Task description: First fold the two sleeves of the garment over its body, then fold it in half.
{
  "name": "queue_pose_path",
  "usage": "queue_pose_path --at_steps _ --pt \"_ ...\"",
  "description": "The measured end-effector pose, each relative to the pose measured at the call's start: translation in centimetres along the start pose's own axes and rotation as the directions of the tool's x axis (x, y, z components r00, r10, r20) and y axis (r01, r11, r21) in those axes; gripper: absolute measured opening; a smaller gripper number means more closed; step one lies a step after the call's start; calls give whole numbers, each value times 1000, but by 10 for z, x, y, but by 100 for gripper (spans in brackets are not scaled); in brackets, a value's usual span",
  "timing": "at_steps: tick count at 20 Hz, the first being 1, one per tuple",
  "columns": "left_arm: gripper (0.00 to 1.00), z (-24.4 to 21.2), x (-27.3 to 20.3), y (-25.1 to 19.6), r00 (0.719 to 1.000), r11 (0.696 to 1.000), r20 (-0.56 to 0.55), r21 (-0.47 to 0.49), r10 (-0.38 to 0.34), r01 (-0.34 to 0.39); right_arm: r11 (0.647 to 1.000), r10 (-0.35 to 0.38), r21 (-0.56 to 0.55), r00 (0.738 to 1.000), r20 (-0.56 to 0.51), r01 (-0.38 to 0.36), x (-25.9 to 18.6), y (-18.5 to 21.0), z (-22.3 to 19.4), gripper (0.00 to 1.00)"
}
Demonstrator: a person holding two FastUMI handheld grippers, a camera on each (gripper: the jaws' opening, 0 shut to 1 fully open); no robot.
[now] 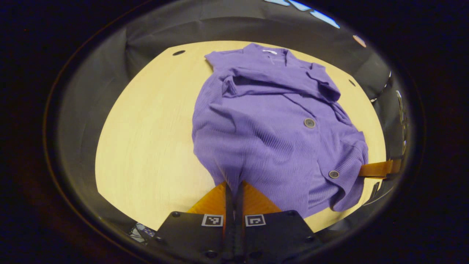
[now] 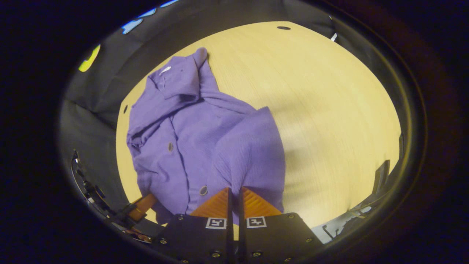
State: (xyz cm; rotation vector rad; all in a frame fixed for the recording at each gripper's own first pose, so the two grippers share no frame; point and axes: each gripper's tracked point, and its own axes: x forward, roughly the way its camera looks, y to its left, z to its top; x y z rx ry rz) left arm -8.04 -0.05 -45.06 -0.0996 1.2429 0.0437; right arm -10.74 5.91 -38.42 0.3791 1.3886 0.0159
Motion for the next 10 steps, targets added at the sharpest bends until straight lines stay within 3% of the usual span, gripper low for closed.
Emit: queue_pose_path --at_steps 5,10 --pt "7 44 -9 -2 998 1000 66 27 -8 6 998 64 -9 997 46 -64 -14 41 40 5" --pt "7 106 -18 1 991 999 133 -22 -28 32 994 104 -54 989 106 -98 -25 75 88 5"
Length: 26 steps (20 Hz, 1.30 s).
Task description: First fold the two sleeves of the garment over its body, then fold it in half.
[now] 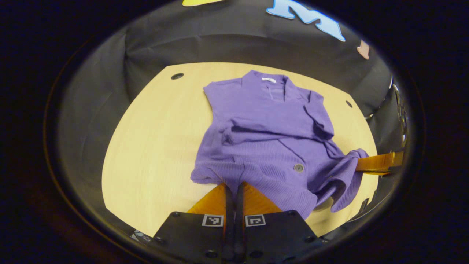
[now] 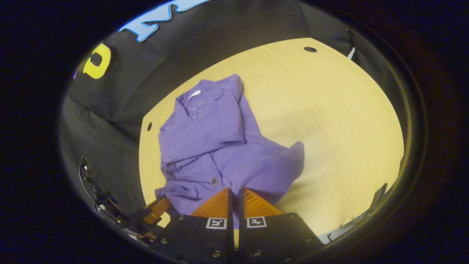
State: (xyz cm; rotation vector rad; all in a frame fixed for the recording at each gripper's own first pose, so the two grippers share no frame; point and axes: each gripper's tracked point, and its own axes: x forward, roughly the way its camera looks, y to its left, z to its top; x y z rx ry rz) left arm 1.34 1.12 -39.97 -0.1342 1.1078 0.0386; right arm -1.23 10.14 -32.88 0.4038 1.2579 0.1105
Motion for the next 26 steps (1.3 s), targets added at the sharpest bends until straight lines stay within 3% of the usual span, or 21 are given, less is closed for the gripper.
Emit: queue_pose_path --at_steps 8,19,22,26 --pt "7 97 33 3 998 1000 60 -3 1 -1 999 40 -1 996 82 -40 18 29 90 5" --pt "7 225 114 7 994 990 110 -132 -26 40 999 29 6 979 201 -31 86 41 210 5" --pt "7 242 152 12 995 992 103 -126 -6 19 1000 8 -25 971 240 -2 117 41 231 5" --pt "7 232 194 16 998 995 52 -96 28 -23 995 -50 -73 970 237 69 160 27 229 5"
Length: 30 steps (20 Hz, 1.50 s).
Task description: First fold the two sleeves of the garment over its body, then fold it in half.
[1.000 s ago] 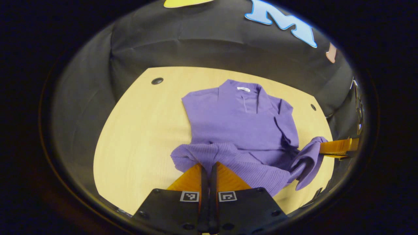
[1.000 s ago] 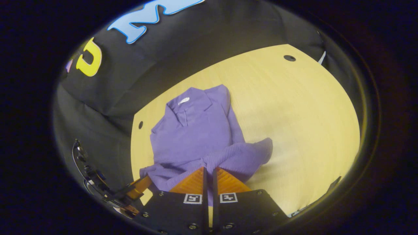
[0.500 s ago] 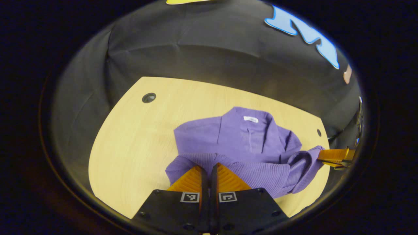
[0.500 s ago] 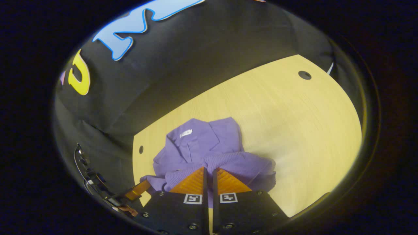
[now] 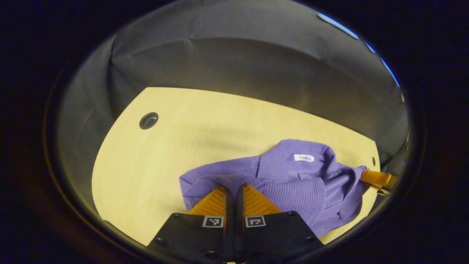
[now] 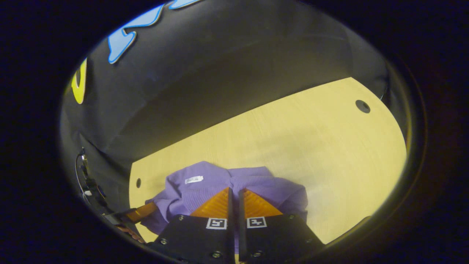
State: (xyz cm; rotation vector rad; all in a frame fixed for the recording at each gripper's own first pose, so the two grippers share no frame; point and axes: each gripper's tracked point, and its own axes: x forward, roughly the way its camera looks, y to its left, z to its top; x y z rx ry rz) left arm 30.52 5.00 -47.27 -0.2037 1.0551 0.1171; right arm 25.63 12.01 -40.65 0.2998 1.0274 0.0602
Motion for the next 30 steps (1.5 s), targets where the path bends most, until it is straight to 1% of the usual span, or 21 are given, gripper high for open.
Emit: queue_pose_path --at_steps 5,7,8,10,12,15,17,18,20,22,23,25,26,27,28,29,30 --pt "7 0 17 -2 1000 1000 26 4 11 -11 999 -32 -42 998 -45 30 26 -9 -22 6" --pt "7 -1 20 -3 999 999 42 44 14 -16 998 -32 -47 999 -42 30 33 -11 -25 5" --pt "6 -2 21 -3 998 997 52 75 18 -22 999 -31 -45 999 -40 29 35 -11 -25 6" --pt "6 -3 22 -4 997 990 74 137 32 -42 1000 -11 -27 998 -54 10 36 -13 -26 5" --pt "7 -5 23 -5 995 983 84 173 50 -64 1000 25 12 997 -79 -24 38 -13 -27 5" --pt "7 -6 26 -5 994 983 92 171 57 -72 997 62 44 995 -83 -58 39 -14 -28 5" --pt "7 -7 25 -5 995 981 85 182 52 -66 999 42 12 998 -55 -41 40 -14 -28 5" --pt "7 -6 25 -5 996 979 78 196 48 -62 1000 21 -13 999 -39 -21 39 -15 -28 5" --pt "7 -6 25 -5 996 979 78 194 44 -59 998 -21 -51 1000 -4 21 39 -14 -28 5" --pt "7 -7 24 -5 995 978 77 198 56 -71 997 -50 -60 999 5 51 38 -15 -31 6" --pt "7 -8 23 -5 996 972 66 225 57 -70 997 -48 -64 999 4 48 37 -15 -31 18" --pt "12 -7 19 -6 998 959 48 278 44 -56 998 -43 -49 999 0 43 33 -13 -30 29" --pt "12 -6 18 -7 998 960 51 277 36 -48 999 -33 -40 999 8 33 28 -10 -26 32" --pt "21 -4 13 -7 998 964 64 262 29 -44 999 -7 -51 999 45 9 24 -1 -19 34" --pt "22 0 5 -8 996 970 91 240 18 -39 997 -7 -82 996 90 14 11 2 -9 54" --pt "33 6 -5 -10 993 975 120 222 8 -35 993 -17 -116 991 133 33 1 3 1 75" --pt "34 10 -15 -10 990 975 142 218 5 -36 991 -11 -129 987 163 33 -11 8 7 77"
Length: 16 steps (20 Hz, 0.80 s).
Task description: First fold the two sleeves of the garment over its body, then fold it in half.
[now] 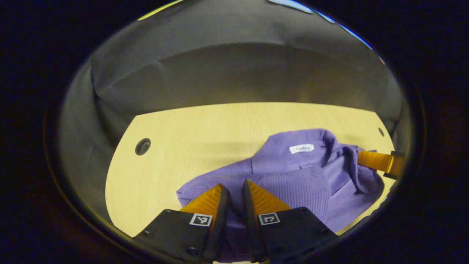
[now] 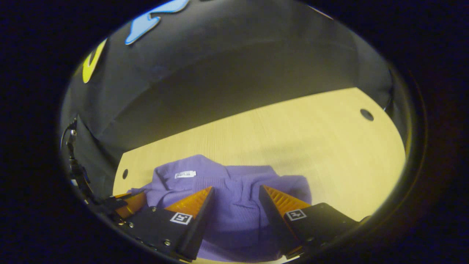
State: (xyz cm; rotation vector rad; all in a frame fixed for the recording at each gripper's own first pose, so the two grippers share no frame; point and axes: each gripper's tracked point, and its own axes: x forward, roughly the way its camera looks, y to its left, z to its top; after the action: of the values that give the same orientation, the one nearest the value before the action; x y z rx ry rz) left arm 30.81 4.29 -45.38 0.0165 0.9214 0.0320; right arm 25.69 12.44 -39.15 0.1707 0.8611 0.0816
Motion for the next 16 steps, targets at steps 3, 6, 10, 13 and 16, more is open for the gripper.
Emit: queue_pose_path --at_steps 3,6,10,13,16 --pt "33 17 -38 -6 998 1000 65 23 -5 4 1000 6 -25 998 62 -4 -31 11 18 79" --pt "36 32 -86 -20 991 999 126 15 -37 35 998 27 -52 992 125 -20 -76 25 35 79" --pt "38 50 -157 -19 975 999 218 26 -36 31 996 77 -58 979 189 -67 -142 44 52 79" --pt "35 56 -213 -19 960 999 274 32 -50 43 992 95 -99 965 244 -73 -194 50 59 79" --pt "35 54 -268 -22 941 998 333 27 -61 55 987 119 -140 950 289 -81 -246 57 57 78"
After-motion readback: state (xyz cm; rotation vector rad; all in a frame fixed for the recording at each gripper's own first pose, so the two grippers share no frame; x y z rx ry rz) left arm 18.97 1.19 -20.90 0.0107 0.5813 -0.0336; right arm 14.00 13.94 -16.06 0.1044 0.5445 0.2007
